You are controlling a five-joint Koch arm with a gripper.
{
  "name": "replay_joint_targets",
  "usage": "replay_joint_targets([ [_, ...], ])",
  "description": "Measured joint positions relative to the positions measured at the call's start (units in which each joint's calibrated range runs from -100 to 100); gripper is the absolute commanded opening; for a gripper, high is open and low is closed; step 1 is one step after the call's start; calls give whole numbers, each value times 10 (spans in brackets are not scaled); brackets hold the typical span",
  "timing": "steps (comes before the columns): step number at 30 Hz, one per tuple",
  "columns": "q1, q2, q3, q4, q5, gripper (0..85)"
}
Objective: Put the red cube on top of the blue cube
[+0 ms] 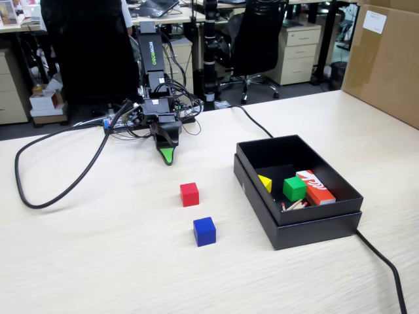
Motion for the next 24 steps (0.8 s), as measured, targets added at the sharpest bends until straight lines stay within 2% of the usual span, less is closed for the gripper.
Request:
replay_joint_targets([
  [6,-11,0,0,0,1,483],
  [13,-24,0,0,0,34,476],
  [18,-20,0,6,-1,42,476],
  [24,-11,6,82,-103,43,473],
])
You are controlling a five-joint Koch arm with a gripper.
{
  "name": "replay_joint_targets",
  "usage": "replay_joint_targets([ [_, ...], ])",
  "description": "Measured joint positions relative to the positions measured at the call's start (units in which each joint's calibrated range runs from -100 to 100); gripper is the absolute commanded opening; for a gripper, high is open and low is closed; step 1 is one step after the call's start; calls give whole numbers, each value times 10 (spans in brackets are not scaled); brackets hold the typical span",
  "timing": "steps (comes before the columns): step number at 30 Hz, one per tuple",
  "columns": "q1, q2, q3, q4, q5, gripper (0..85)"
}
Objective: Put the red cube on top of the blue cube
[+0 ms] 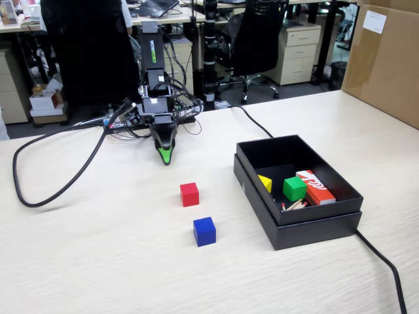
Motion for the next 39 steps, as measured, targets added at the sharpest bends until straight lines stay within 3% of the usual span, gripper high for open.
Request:
replay_joint_targets([
  [9,31,44,244,-243,25,445],
  [14,42,120,385,-317,36,447],
  [26,54,428,598,-341,39,447],
  [39,52,623,651,-341,23,485],
])
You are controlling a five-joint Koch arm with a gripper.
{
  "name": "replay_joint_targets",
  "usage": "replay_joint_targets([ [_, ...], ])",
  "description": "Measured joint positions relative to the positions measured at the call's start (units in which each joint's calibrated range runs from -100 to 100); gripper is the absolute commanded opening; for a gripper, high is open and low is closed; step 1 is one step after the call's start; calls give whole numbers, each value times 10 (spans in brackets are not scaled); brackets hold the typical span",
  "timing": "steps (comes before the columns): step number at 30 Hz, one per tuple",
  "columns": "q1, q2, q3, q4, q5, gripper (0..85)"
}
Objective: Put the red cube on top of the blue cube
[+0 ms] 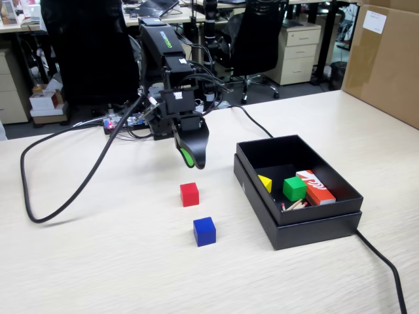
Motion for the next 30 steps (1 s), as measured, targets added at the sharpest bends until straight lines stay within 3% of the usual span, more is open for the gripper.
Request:
replay_joint_targets([
  [30,-25,162,21,50,-7,477],
])
